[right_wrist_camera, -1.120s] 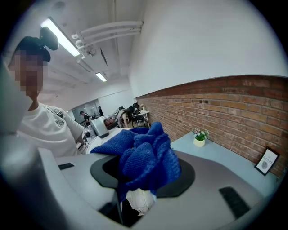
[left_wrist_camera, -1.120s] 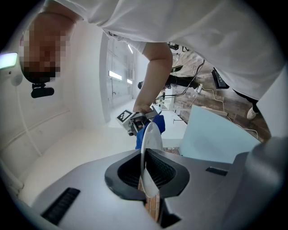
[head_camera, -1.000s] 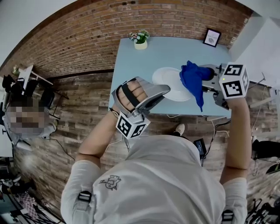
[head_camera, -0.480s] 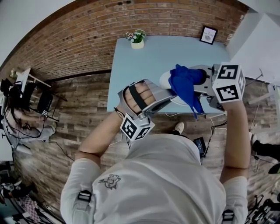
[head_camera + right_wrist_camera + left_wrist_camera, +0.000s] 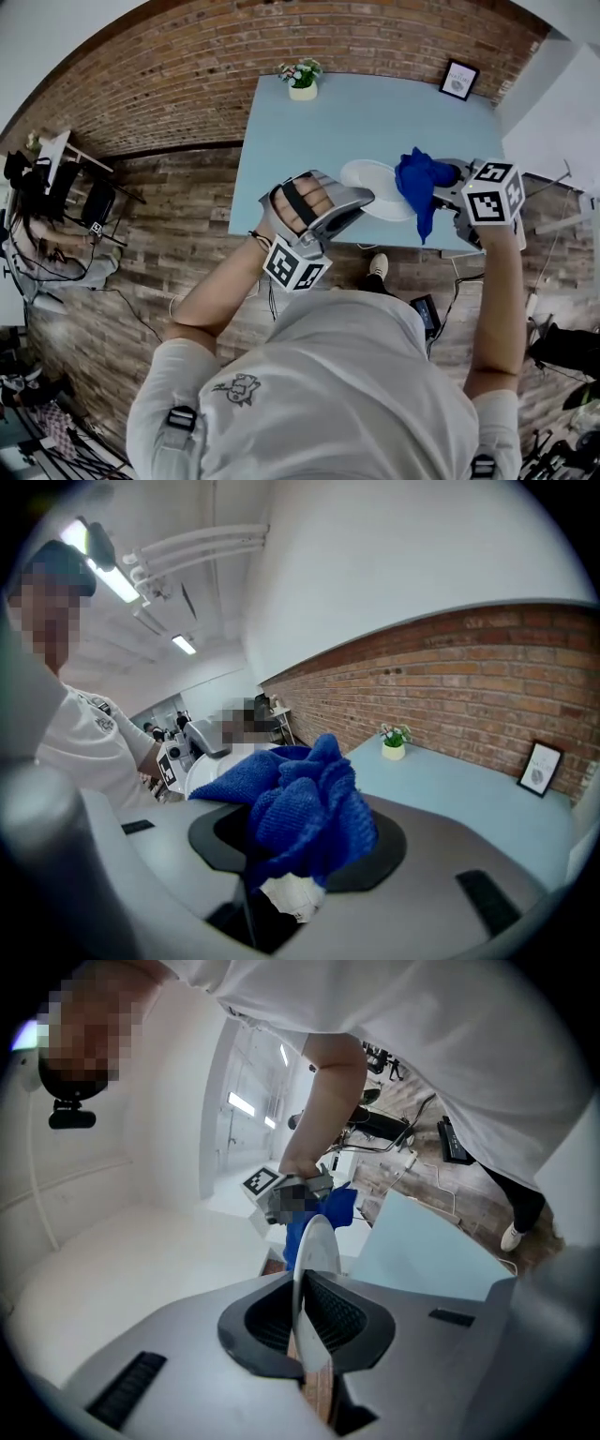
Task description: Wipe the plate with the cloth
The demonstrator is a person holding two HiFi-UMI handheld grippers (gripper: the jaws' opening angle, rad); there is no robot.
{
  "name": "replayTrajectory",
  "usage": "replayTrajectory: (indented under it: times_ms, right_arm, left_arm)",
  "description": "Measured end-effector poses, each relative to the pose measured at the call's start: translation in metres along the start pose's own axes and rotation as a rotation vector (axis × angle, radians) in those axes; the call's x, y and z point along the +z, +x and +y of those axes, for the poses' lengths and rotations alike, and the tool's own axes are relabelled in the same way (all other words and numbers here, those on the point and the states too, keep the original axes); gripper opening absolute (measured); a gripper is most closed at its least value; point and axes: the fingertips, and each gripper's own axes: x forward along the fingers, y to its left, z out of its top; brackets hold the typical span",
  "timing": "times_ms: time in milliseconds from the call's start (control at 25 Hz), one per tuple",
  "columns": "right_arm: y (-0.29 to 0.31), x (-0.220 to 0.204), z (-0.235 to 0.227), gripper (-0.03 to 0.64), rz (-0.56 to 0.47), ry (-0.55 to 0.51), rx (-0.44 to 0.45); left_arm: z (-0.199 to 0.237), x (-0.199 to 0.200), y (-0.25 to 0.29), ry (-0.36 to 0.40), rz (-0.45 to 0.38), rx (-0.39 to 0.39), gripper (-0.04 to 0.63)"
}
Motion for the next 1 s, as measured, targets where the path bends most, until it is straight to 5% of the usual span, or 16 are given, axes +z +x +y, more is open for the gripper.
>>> replayTrajectory:
  times_ms: [520, 760, 1000]
  right_arm:
    - [0.019, -0.068, -0.087, 0.169, -0.042, 0.186, 0.151]
    - [0.023, -0.088, -0.135, 0.169, -0.166, 0.236, 0.091]
    - [0.031, -0.136, -0.223, 0.169, -0.124, 0.268, -0.096]
  left_arm:
    - [-0.107, -0.066, 0.122, -0.311, 0.189, -0.22, 0.023]
    - [-0.157, -0.084, 0.145, -0.68, 0.285, -0.308, 0.021]
    - [-0.22, -0.136, 0.182, -1.149, 0.404, -0.35, 0.021]
